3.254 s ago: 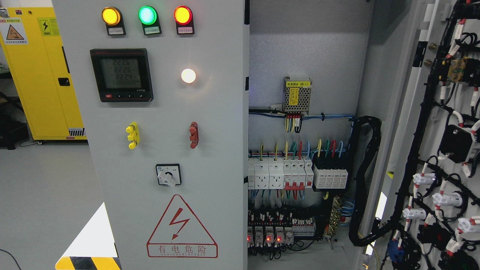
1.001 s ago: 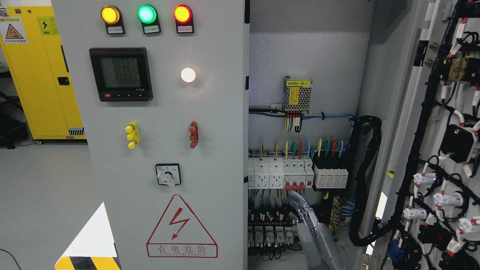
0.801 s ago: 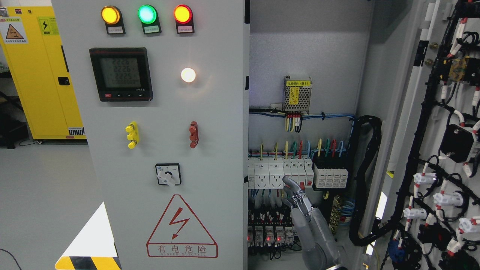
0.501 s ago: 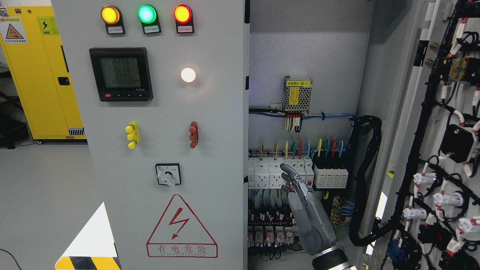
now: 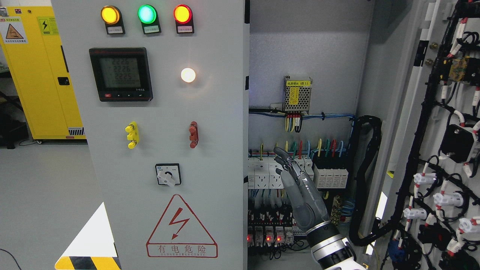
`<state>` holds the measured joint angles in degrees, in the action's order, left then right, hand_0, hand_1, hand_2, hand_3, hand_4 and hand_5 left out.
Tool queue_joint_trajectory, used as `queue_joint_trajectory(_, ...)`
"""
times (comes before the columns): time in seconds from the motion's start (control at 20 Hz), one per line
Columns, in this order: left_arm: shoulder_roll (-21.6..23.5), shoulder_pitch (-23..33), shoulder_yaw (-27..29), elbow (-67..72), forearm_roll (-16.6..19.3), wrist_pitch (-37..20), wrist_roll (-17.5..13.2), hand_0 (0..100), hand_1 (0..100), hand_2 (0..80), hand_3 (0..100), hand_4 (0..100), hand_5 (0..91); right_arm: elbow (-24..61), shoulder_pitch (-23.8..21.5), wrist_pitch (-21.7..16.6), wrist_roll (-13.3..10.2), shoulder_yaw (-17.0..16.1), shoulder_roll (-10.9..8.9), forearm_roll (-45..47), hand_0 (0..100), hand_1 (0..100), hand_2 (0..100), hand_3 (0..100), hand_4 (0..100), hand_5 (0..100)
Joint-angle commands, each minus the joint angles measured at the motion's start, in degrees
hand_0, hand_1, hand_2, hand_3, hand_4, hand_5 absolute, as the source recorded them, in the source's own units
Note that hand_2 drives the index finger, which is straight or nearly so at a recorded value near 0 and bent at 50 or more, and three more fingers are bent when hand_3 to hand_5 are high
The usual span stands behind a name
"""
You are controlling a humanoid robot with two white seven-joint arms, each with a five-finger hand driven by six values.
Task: Open door with both hands
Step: 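Raise the right hand into the cabinet toward the lamp door's inner edge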
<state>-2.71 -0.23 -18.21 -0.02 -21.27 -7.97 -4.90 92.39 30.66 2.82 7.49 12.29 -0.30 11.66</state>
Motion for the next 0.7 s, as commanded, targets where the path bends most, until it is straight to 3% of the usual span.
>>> queue_joint_trajectory(0.0,-0.11,-1.70,0.02,-1.92,0.00,-0.11,0.15,0,0,0.0,0,0,0.0,-5.73,4.05,2.18,2.42,-0.43,1.01,5.66,21,14,0,0,0,0)
queue_joint_trajectory(0.1,-0.11,-1.88,0.02,-1.92,0.00,-0.11,0.33,0,0,0.0,0,0,0.0,-6.69,5.10,2.63,4.45,-0.43,1.01,5.83,21,14,0,0,0,0)
queue_joint_trajectory(0.3,-0.11,-1.88,0.02,-1.92,0.00,-0.02,0.59,0,0,0.0,0,0,0.0,-9.59,6.77,2.63,4.99,-2.09,0.92,7.58,21,14,0,0,0,0)
queue_joint_trajectory(0.65,-0.02,-1.88,0.02,-1.92,0.00,-0.02,0.33,0,0,0.0,0,0,0.0,-10.04,8.71,5.09,5.08,-2.01,0.92,13.03,21,14,0,0,0,0)
